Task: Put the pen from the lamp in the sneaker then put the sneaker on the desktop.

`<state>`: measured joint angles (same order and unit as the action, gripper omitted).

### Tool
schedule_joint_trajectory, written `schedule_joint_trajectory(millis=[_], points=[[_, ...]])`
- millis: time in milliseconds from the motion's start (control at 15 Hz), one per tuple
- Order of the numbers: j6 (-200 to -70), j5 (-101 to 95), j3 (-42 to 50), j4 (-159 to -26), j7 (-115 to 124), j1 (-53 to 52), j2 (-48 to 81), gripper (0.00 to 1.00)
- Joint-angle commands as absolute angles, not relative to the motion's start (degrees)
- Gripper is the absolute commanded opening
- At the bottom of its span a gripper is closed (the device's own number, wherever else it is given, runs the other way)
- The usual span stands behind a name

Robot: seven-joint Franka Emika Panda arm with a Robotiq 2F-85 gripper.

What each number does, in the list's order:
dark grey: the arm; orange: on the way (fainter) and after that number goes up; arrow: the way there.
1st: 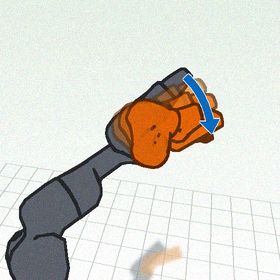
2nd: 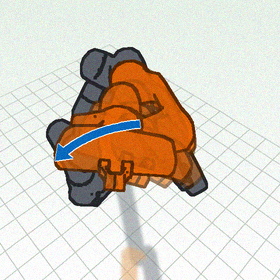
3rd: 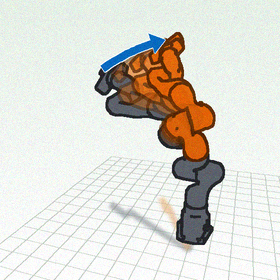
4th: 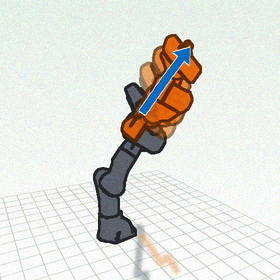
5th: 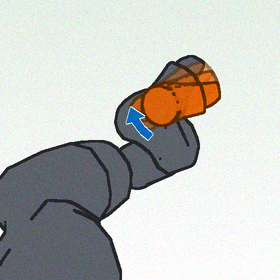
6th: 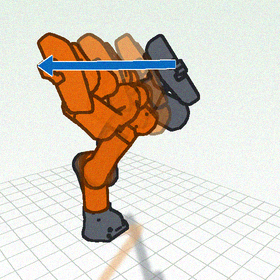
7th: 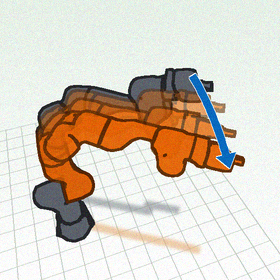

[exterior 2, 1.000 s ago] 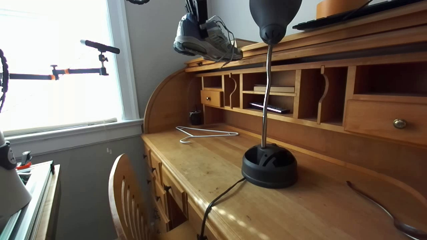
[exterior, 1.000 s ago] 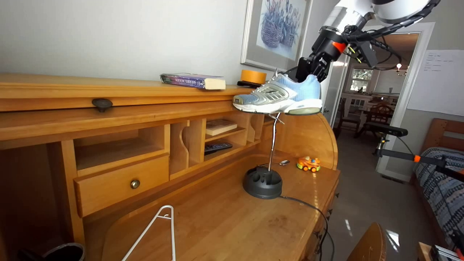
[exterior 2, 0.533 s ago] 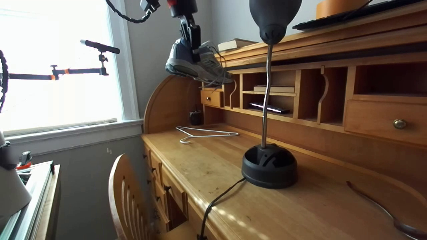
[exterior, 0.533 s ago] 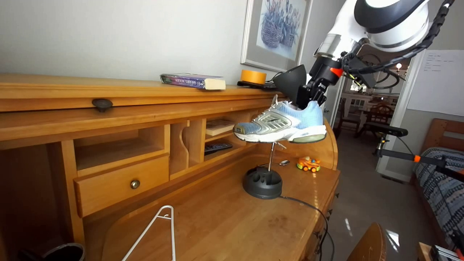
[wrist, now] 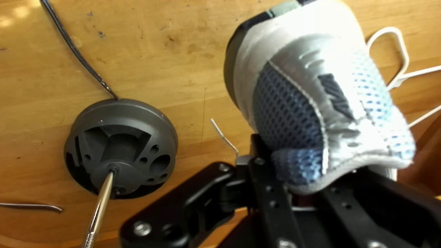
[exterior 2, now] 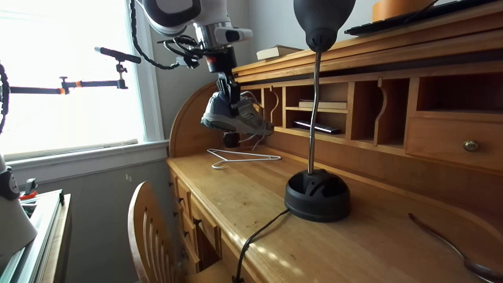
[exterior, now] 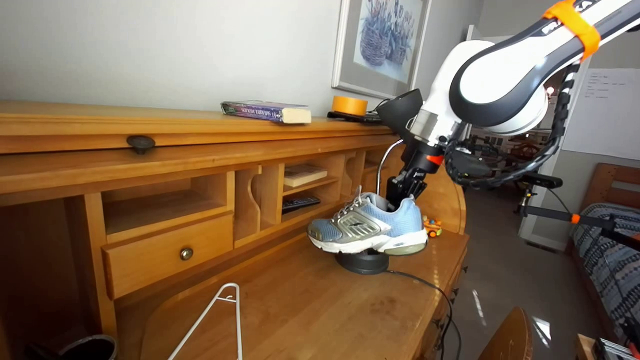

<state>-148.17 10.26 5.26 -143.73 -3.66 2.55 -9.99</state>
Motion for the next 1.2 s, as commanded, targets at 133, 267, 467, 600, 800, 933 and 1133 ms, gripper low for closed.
schedule_joint_trajectory(millis=[133,267,467,600,800,933,1133], points=[[-155.1,11.0,4.5,-143.1,-2.0,2.4,-1.8,0.03],[-157.6,11.8,4.3,-142.8,-1.5,2.4,0.9,0.03],[-162.8,14.0,3.4,-142.6,-2.7,2.5,4.8,0.03],[-164.1,16.7,2.4,-142.1,-4.0,3.0,7.1,0.03],[-166.5,27.1,-0.4,-140.5,-11.9,4.0,10.3,0.03],[-167.2,30.9,-1.9,-139.6,-15.3,4.9,12.1,0.03],[-168.7,33.5,-3.0,-138.5,-18.6,6.1,14.9,0.03]])
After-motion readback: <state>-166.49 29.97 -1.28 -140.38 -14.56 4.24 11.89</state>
